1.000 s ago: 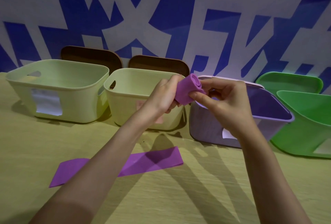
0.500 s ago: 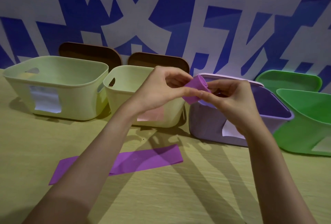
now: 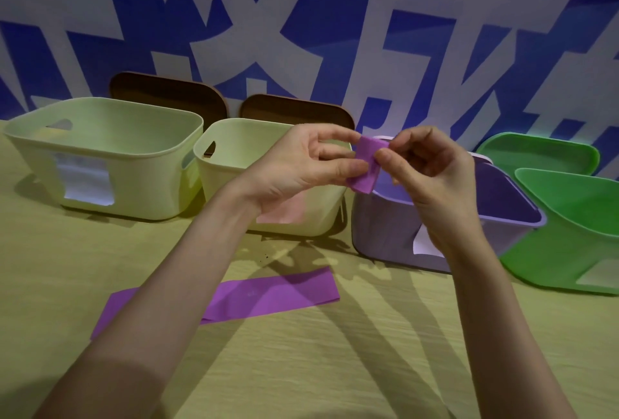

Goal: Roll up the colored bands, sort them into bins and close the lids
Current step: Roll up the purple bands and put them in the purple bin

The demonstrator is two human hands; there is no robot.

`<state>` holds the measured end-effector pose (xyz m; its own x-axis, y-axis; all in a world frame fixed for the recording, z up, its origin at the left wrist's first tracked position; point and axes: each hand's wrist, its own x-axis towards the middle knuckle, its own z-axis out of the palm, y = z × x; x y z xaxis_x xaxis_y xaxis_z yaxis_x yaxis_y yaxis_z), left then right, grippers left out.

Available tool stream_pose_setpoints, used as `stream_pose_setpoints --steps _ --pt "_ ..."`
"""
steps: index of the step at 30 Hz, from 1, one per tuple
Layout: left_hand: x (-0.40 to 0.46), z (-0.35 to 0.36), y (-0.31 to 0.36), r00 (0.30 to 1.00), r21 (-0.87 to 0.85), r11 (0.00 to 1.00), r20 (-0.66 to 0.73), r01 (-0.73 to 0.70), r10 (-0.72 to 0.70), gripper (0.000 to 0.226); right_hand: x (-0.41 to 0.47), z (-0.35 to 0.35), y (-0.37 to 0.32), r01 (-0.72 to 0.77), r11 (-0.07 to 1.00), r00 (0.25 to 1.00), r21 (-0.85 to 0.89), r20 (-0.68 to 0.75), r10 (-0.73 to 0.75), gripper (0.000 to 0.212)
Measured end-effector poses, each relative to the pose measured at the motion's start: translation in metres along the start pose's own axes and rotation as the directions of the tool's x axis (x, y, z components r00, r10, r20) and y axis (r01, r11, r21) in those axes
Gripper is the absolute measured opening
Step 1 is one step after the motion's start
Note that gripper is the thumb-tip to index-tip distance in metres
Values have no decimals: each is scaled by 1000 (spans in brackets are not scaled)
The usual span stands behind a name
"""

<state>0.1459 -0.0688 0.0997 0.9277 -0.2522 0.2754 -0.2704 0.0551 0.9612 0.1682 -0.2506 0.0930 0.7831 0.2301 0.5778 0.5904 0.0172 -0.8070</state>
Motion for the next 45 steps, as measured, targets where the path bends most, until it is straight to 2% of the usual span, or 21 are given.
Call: stream_pose_setpoints --steps 3,7,10,14,16,18,24,29,31,33,36,39,42,45 --pt "3 0 -3 999 -51 998 -17 30 -31 51 0 0 1 -58 998 998 17 -17 58 32" --pt "4 4 -5 997 -35 997 -42 67 -68 45 -1 -2 1 -112 993 993 43 -26 114 26" --pt "4 11 -7 992 -59 994 -85 87 -92 39 -3 -6 1 46 988 998 -148 -25 -50 32" --pt "5 18 -8 977 -172 976 -147 130 -156 43 -8 -22 -5 222 948 971 -229 138 -195 32" --pt "6 20 -4 971 -293 943 -124 161 -204 49 -11 -28 -7 251 925 960 -285 199 -199 35" --pt "7 24 3 972 -356 914 -56 194 -228 43 -14 -32 -9 254 918 956 -306 223 -190 41" --pt "7 34 15 958 -304 910 37 282 -284 23 -14 -44 -19 309 891 944 -334 221 -244 40" --pt "12 36 17 944 -303 894 76 329 -322 24 -7 -56 -23 374 845 917 -383 288 -275 41" --pt "17 37 16 940 -315 887 66 338 -335 32 -3 -60 -23 376 834 917 -403 294 -271 39" --pt "24 40 16 937 -321 882 59 344 -344 31 4 -66 -22 357 834 922 -420 301 -244 37" --pt "41 44 17 932 -325 875 80 359 -353 18 21 -76 -19 272 873 936 -404 320 -143 36" --pt "62 46 16 928 -301 878 82 371 -364 28 42 -88 -16 147 912 940 -382 342 -9 38" --pt "81 48 12 926 -305 878 41 370 -376 39 60 -94 -11 -40 944 948 -329 286 140 28" --pt "97 52 4 925 -316 878 0 360 -379 30 71 -98 1 -124 936 956 -329 213 201 21"
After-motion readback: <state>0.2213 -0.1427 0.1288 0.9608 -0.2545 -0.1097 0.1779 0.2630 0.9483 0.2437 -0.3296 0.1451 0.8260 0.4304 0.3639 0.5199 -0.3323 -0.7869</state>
